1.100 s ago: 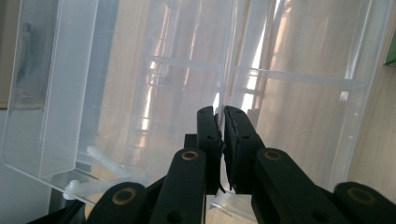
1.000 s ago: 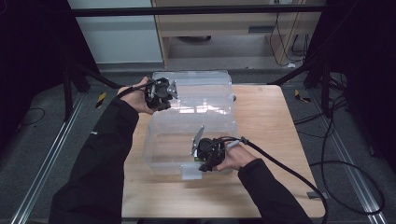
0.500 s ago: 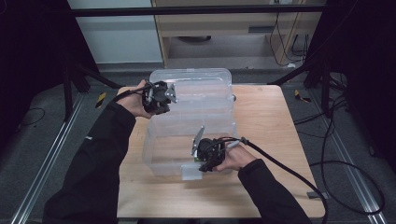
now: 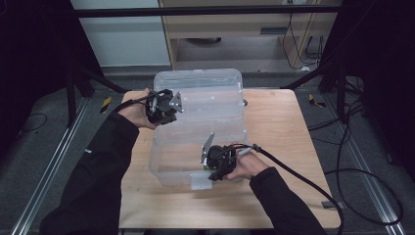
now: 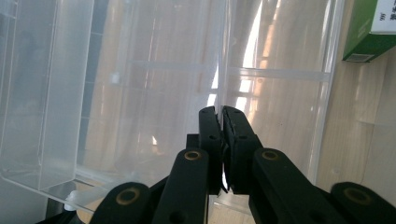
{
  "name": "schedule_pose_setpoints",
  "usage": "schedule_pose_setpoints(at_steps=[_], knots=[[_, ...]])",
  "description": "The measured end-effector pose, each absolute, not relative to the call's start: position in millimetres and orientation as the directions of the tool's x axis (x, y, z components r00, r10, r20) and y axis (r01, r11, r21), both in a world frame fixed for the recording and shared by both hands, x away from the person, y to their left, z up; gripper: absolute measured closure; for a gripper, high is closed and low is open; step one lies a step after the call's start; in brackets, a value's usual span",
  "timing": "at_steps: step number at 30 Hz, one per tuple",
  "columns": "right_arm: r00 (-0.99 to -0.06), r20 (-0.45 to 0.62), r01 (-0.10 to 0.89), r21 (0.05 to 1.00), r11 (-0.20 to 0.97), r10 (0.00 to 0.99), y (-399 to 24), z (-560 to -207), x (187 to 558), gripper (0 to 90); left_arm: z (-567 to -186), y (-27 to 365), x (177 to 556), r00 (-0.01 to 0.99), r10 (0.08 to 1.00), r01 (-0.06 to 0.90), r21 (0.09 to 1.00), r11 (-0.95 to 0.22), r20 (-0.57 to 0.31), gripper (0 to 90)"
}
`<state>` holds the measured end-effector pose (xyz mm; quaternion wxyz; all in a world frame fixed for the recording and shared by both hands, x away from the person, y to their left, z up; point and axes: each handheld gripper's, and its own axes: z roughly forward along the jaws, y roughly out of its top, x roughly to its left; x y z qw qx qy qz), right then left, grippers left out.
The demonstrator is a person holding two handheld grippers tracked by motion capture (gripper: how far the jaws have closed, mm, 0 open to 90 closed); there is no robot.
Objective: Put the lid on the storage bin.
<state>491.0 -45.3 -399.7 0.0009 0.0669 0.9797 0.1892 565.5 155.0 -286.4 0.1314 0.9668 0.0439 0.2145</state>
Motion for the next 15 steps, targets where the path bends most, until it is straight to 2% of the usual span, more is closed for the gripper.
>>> schedule_pose_setpoints(at_steps=[15], knots=[[-0.991,0.025,0.130,0.370,0.920,0.130,-45.6,-399.6,489.8,69.5,-286.7,157.7,548.1,0.903,0.135,0.021,0.271,-0.962,0.408,87.1]])
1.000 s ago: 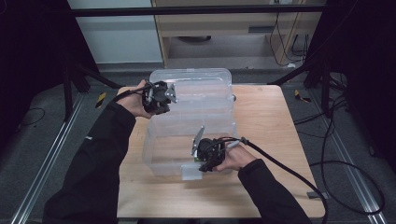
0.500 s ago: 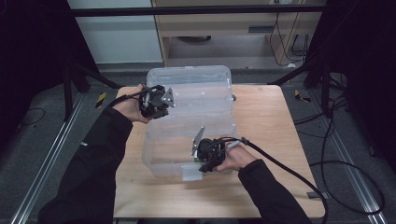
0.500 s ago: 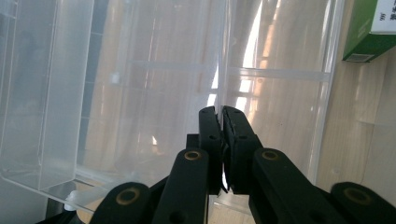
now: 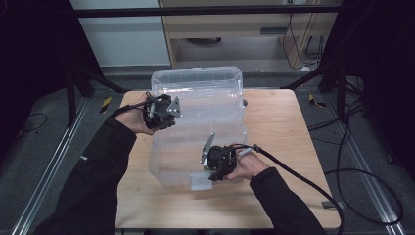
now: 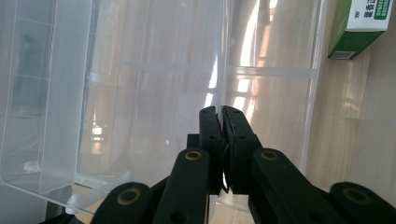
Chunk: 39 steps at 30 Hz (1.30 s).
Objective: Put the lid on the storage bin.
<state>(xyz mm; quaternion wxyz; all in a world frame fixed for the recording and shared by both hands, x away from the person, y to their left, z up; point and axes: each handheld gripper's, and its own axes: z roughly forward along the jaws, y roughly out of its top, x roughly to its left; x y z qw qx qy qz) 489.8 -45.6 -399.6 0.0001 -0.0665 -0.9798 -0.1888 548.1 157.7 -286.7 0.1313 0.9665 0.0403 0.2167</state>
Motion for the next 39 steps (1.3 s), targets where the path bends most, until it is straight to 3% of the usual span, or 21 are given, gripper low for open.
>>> schedule_pose_setpoints(at_steps=[39], knots=[[-0.994,0.012,0.107,0.376,0.920,0.110,-47.2,-399.6,486.9,69.1,-294.6,161.6,508.7,0.900,0.130,0.013,0.274,-0.962,0.415,87.5]])
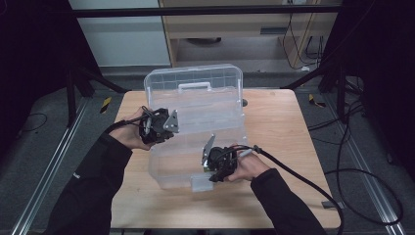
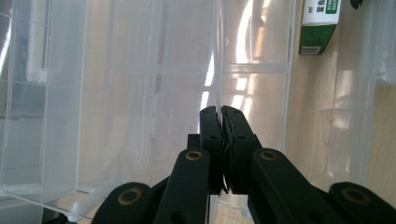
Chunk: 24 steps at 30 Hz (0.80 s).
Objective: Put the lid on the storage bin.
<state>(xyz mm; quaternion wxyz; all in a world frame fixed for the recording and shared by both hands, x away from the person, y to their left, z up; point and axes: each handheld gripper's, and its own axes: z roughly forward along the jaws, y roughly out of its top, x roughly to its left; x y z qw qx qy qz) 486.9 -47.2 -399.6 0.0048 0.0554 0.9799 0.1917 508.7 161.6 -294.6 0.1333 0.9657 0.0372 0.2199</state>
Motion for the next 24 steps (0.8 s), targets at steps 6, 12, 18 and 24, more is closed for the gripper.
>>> schedule_pose_setpoints(at_steps=[6,12,18,24], knots=[[-0.993,0.008,0.110,0.377,0.920,0.116,-47.7,-399.3,485.4,69.0,-297.7,160.8,502.1,0.905,0.133,0.018,0.274,-0.961,0.405,87.4],[-0.993,0.001,0.113,0.380,0.918,0.122,-48.6,-399.3,484.1,68.8,-300.2,161.9,496.6,0.902,0.136,0.022,0.271,-0.962,0.409,87.2],[-0.992,-0.007,0.110,0.396,0.912,0.122,-49.9,-399.8,482.7,68.6,-303.6,162.0,492.3,0.909,0.135,0.021,0.279,-0.960,0.394,87.1],[-0.991,-0.022,0.109,0.410,0.906,0.130,-51.2,-400.2,480.8,68.3,-306.2,161.7,486.7,0.905,0.128,0.016,0.268,-0.963,0.406,86.7]])
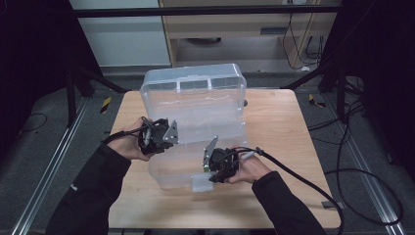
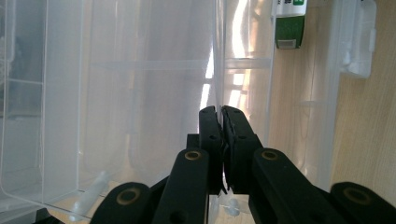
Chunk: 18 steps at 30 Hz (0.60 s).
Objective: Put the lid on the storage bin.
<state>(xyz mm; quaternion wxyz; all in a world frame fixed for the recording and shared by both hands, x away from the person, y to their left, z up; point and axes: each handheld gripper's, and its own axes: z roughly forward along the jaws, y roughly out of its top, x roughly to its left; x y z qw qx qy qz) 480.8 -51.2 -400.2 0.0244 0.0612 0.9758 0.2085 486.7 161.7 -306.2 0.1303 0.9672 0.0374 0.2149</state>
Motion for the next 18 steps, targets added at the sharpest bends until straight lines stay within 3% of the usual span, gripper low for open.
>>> schedule_pose_setpoints(at_steps=[18], knots=[[-0.978,-0.073,0.125,0.542,0.831,0.194,-65.4,-388.7,467.7,67.9,-314.4,161.2,478.0,0.918,0.127,0.017,0.283,-0.959,0.375,85.9]])
